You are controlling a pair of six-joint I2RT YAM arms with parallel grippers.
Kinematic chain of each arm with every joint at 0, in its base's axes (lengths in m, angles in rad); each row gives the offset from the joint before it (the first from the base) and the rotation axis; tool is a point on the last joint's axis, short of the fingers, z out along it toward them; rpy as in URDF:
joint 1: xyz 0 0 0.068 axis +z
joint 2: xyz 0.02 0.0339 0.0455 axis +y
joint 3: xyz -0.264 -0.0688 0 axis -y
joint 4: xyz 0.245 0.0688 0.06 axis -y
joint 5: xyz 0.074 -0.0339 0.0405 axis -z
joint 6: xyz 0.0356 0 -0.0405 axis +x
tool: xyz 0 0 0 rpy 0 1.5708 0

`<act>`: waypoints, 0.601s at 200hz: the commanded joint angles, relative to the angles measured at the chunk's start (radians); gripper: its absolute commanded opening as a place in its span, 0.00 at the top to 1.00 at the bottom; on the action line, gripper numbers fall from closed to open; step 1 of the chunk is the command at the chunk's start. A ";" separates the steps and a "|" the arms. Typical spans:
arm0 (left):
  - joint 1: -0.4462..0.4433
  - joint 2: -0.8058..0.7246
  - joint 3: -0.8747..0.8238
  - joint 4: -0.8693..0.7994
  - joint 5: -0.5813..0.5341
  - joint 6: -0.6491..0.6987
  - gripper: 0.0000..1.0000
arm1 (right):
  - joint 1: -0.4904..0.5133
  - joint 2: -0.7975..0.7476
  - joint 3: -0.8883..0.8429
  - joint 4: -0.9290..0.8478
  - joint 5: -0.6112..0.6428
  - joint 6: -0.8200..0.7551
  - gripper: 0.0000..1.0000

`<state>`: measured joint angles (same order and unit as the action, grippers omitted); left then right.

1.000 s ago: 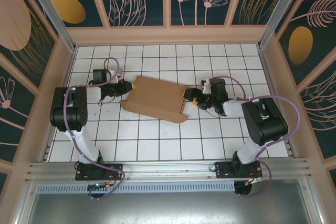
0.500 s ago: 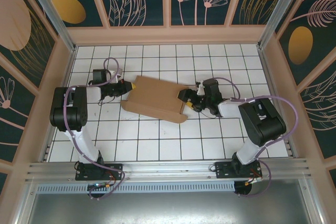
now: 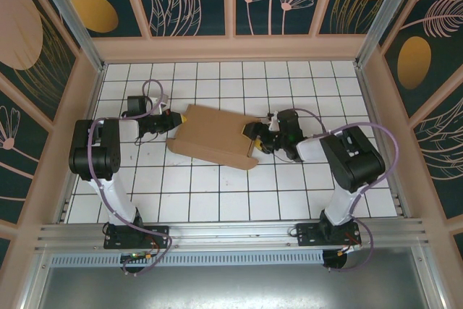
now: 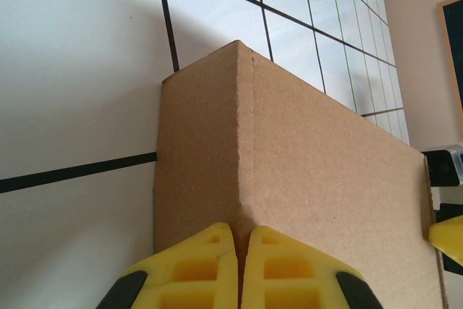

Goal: Fold the paper box

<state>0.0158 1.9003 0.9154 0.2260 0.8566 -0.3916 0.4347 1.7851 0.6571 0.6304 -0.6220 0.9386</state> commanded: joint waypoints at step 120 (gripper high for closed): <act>-0.243 -0.589 -0.098 -0.241 -0.703 0.117 0.59 | -0.098 -0.032 -0.126 0.330 -0.176 0.210 0.53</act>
<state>-0.0589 1.4147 0.8089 0.0788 0.4290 -0.4278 0.3454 1.8091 0.5499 0.9031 -0.7364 1.1366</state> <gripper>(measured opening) 0.415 0.505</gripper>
